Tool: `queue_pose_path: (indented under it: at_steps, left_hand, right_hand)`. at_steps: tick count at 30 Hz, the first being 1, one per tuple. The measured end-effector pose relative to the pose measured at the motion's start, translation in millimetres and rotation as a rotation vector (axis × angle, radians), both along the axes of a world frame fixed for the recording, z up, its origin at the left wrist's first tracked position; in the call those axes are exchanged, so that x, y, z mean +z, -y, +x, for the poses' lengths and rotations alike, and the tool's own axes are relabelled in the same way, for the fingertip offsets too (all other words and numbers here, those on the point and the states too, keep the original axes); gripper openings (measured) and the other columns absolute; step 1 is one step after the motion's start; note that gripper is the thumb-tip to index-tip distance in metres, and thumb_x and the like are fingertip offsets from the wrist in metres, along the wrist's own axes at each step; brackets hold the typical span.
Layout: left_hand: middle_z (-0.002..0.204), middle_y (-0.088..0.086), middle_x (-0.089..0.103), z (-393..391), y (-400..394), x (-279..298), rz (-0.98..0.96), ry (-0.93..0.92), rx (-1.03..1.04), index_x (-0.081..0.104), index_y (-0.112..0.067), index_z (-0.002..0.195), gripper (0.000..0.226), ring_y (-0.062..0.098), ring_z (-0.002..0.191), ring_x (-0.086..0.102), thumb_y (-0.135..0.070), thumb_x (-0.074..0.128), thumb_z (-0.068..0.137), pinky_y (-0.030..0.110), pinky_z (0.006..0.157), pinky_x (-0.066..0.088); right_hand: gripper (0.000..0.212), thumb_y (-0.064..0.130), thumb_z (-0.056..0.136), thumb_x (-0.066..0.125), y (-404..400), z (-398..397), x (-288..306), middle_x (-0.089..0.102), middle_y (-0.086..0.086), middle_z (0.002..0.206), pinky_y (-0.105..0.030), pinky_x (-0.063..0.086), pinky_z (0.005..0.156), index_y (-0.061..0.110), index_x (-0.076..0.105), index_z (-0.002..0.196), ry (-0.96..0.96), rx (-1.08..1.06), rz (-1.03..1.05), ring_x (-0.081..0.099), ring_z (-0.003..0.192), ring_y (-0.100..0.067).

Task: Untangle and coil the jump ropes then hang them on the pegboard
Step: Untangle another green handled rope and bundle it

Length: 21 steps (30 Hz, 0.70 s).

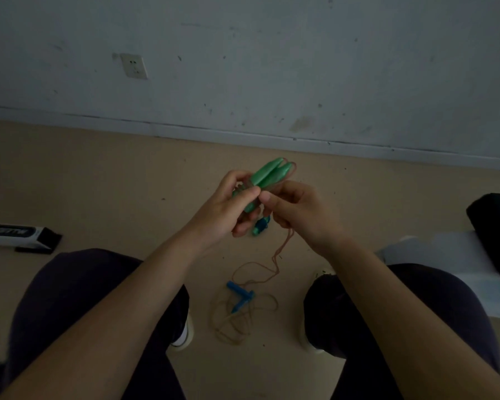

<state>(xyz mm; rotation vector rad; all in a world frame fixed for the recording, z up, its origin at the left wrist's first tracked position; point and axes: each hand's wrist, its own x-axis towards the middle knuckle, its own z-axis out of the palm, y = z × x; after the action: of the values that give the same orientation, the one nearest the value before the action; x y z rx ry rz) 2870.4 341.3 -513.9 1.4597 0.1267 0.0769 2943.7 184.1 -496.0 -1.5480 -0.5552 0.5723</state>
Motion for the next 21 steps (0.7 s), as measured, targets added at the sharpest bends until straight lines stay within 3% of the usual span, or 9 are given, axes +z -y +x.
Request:
queue_pose_path:
  at_steps: [3,6,11,15,18,21]
  left_hand:
    - [0.065,0.002,0.057,0.2,1.3,-0.3,-0.005,-0.021,0.035,0.054,-0.035,0.099,0.026,0.013,0.042,0.038,-0.059,0.051,0.090,0.022,0.041,0.029]
    - [0.061,0.002,0.055,0.7,1.1,-2.1,-0.015,-0.055,0.068,0.048,-0.027,0.095,0.026,0.013,0.041,0.034,-0.052,0.042,0.093,0.022,0.042,0.026]
    - [0.061,0.007,0.054,0.6,0.4,-1.3,-0.072,-0.077,0.101,0.046,-0.011,0.105,0.040,0.015,0.041,0.033,-0.047,0.038,0.089,0.022,0.044,0.026]
    - [0.066,0.005,0.056,-1.0,0.6,-0.2,0.016,-0.067,0.058,0.048,-0.026,0.100,0.031,0.013,0.043,0.037,-0.055,0.041,0.094,0.025,0.044,0.028]
    - [0.069,0.004,0.057,-1.7,0.2,2.3,-0.011,-0.046,0.019,0.059,-0.033,0.096,0.023,0.013,0.045,0.040,-0.052,0.047,0.096,0.024,0.044,0.030]
    - [0.068,0.003,0.058,-1.0,-1.5,5.2,-0.035,-0.016,0.027,0.058,-0.025,0.103,0.023,0.013,0.046,0.040,-0.044,0.047,0.100,0.024,0.045,0.030]
  right_hand:
    - [0.017,0.009,0.092,0.064,-0.4,-2.0,-1.5,0.069,0.010,0.065,-0.010,0.043,0.052,-0.003,0.068,0.105,0.043,0.011,0.015,0.058,0.053,0.003]
    - [0.020,0.015,0.091,0.067,-1.8,-2.9,-1.6,0.068,0.006,0.067,-0.016,0.042,0.053,0.001,0.072,0.104,0.105,0.001,-0.041,0.052,0.054,0.000]
    - [0.018,0.018,0.091,0.067,-2.4,-2.8,-2.0,0.066,0.004,0.067,-0.020,0.041,0.053,0.005,0.074,0.101,0.100,-0.015,-0.070,0.049,0.054,-0.004]
    - [0.022,0.018,0.094,0.063,-2.4,-3.8,-4.1,0.061,-0.015,0.074,-0.027,0.039,0.054,-0.001,0.072,0.102,0.102,-0.024,-0.096,0.046,0.056,-0.012]
    - [0.023,0.019,0.097,0.058,-2.3,-4.6,-2.5,0.057,-0.010,0.070,-0.024,0.037,0.052,-0.001,0.071,0.100,0.061,-0.019,-0.077,0.044,0.055,-0.010]
    - [0.027,0.025,0.098,0.058,-2.9,-4.5,0.4,0.049,0.001,0.060,-0.017,0.033,0.047,0.002,0.071,0.098,0.005,-0.036,-0.098,0.041,0.049,-0.005]
